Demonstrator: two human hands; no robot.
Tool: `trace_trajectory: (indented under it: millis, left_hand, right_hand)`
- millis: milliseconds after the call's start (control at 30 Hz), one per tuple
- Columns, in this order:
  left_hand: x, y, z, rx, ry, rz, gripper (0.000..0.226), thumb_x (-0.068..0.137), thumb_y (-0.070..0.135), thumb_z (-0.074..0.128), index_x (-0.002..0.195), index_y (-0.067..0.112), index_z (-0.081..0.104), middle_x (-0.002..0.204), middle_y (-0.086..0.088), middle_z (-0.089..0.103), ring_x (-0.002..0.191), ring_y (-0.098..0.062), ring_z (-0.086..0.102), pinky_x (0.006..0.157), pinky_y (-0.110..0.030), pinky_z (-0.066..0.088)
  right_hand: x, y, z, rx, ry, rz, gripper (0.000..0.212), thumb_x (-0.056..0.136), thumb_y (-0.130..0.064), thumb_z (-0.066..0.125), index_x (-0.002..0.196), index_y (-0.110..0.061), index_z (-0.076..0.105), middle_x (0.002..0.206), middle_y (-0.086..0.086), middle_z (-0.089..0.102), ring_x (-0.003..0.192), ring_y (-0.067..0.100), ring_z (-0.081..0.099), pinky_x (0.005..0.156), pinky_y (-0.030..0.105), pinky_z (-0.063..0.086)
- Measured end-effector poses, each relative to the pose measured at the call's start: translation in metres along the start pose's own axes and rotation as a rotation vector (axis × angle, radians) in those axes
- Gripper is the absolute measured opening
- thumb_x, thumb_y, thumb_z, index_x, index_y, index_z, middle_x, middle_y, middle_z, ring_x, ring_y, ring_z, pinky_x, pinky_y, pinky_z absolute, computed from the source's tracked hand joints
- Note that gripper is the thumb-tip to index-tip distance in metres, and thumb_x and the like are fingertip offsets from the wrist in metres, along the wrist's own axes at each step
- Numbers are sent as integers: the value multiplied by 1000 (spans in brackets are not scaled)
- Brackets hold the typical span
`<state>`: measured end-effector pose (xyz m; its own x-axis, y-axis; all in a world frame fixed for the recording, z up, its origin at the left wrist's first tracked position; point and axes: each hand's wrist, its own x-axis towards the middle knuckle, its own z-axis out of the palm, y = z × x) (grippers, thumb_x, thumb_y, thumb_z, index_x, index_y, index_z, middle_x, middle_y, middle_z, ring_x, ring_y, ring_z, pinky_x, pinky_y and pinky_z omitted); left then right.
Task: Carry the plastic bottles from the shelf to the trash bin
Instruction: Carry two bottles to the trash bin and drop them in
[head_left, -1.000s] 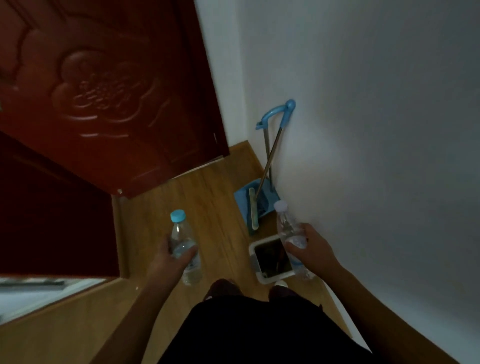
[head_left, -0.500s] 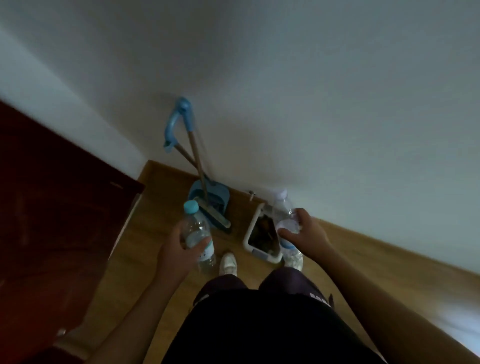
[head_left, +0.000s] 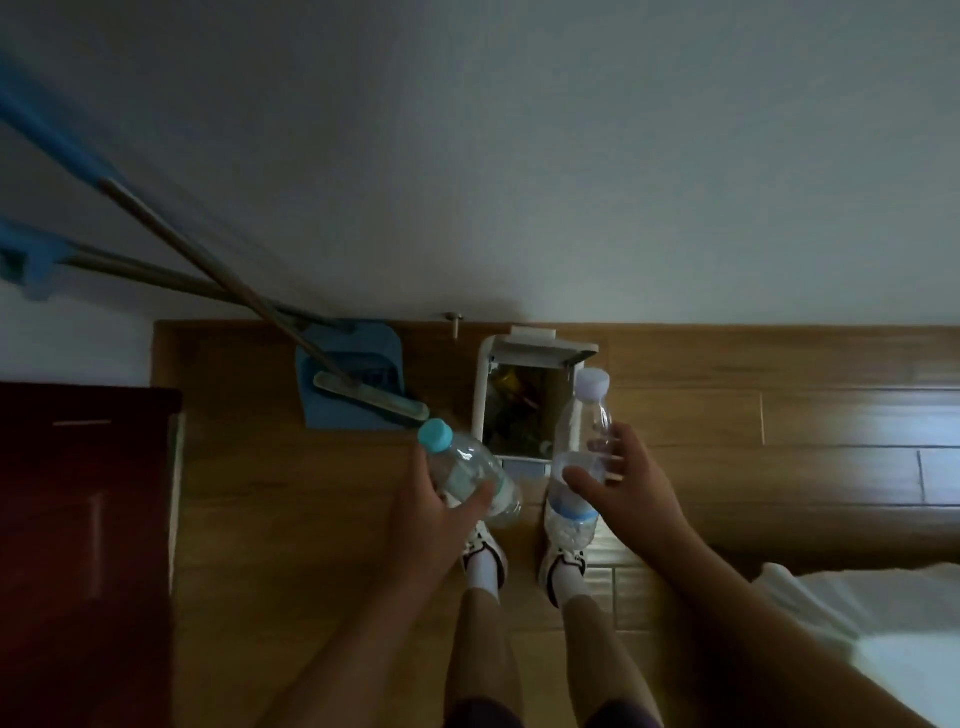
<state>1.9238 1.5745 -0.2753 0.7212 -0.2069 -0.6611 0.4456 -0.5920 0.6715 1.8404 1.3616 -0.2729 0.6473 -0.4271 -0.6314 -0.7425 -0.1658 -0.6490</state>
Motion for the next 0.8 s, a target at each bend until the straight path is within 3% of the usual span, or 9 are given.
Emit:
trace_trajectory:
  millis: [100,233,433,633,733,800]
  left_hand:
    - [41,-39,26,45,12,23,83,64,74,69,132,34,46,123,10,65,108,-6,67,85,-37,61]
    - [88,-65,50,117,85,55,64,77,47,75,132,27,50,120,7,66,106,-5,66,84,-31,59]
    - [133,-75,78,218,98,165,58,80,37,76,130,31,47,120,16,56,111,-4,56,91,-29,52]
    - [160,-68,95,271,115,277,69,78,36,79,137,25,46,128,7,61,119,-11,58,94,-31,52]
    - [167,-70,100,298,137,290,67,78,36,80,136,25,48,130,7,60,118,-8,55,84,-15,45]
    - [169,-74,100,337,135,294,66,80,38,78,137,25,48,132,8,59,117,-5,54,81,-13,41]
  right_hand:
    - [38,35,24,37,31,-8,60,80,-36,78,132,-23,49,119,-7,62,105,6,62,73,15,49]
    - [80,71,45,34,78,-50,61,81,-38,76,134,-22,49,118,-9,63,102,-2,61,68,12,49]
    - [105,99,52,73,88,-42,57,82,-29,77,130,-22,48,114,-13,60,102,-3,60,71,12,48]
    - [104,111,48,61,103,-39,50,80,-29,79,119,-26,48,114,-12,60,104,1,60,76,16,51]
    - [107,114,46,66,117,-48,50,80,-31,79,119,-27,48,114,-12,61,103,1,61,76,17,51]
    - [110,114,45,76,122,-63,49,80,-30,79,118,-27,49,113,-14,62,102,-1,62,73,14,51]
